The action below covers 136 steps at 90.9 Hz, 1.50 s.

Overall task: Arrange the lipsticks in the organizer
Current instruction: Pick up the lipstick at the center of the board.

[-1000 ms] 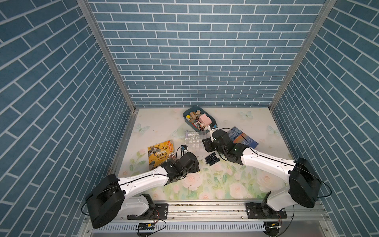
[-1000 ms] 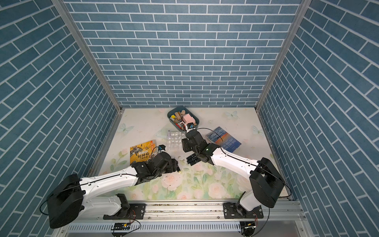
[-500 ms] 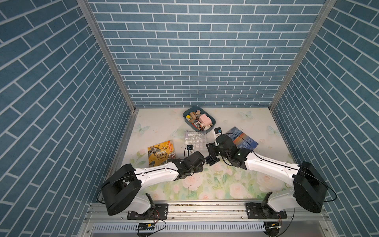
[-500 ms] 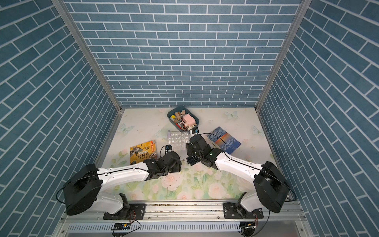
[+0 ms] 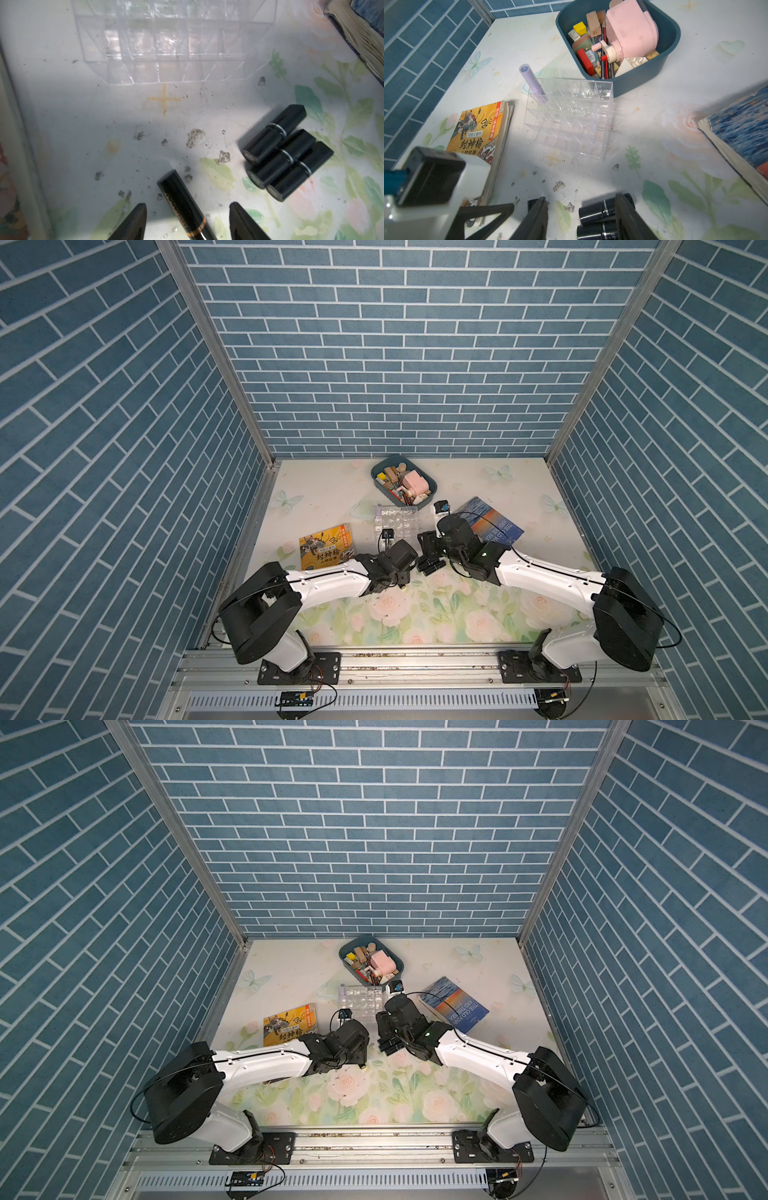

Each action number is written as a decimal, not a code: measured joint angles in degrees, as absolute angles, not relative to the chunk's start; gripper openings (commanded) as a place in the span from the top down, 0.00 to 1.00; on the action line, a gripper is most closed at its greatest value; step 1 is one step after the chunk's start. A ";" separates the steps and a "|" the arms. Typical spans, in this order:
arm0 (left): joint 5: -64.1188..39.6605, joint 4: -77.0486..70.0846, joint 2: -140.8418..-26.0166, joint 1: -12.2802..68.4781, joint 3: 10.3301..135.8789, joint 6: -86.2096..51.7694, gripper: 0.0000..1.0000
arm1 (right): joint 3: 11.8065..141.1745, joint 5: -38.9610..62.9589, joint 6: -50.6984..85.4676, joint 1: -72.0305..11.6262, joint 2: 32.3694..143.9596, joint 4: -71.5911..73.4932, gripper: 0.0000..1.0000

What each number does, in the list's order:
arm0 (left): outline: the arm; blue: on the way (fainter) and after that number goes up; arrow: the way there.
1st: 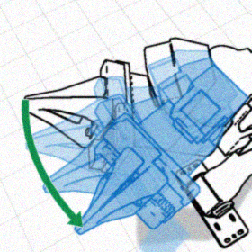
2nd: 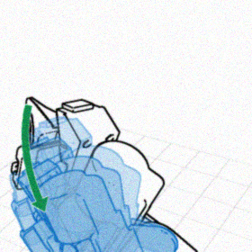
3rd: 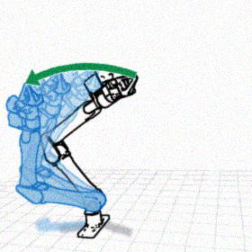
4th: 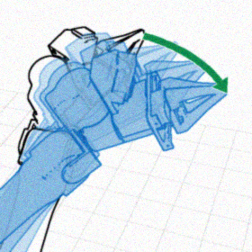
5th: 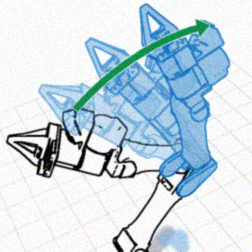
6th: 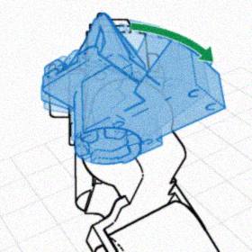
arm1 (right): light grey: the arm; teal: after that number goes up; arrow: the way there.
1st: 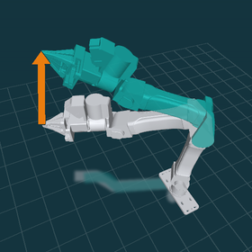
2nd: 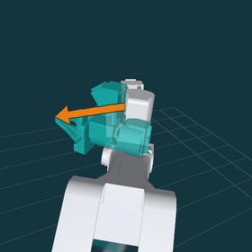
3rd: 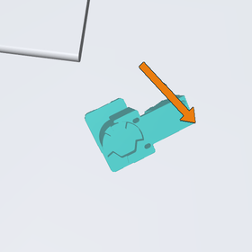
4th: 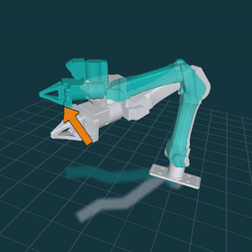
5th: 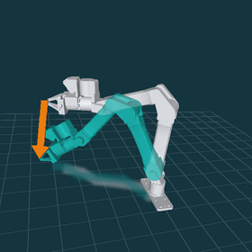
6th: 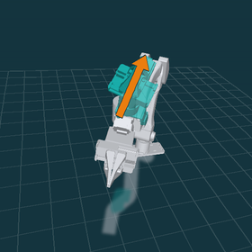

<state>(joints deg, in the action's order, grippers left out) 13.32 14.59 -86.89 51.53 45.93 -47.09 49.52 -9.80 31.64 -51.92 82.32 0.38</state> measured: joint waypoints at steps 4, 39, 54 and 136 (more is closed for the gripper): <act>12.80 14.66 -85.56 50.48 45.63 -46.78 0.30 | 49.43 -9.87 31.62 -52.99 82.56 0.36 0.44; 9.28 14.81 -67.81 34.98 38.72 -42.94 0.31 | 52.16 -9.56 30.33 -65.98 93.12 -1.52 0.37; 8.19 15.46 -66.22 33.50 37.89 -41.93 0.31 | 54.72 -9.50 29.06 -66.70 98.45 -2.83 0.42; -18.11 4.95 -65.25 26.85 30.52 -42.46 0.28 | 50.92 -4.99 11.14 -65.19 95.77 -2.33 0.90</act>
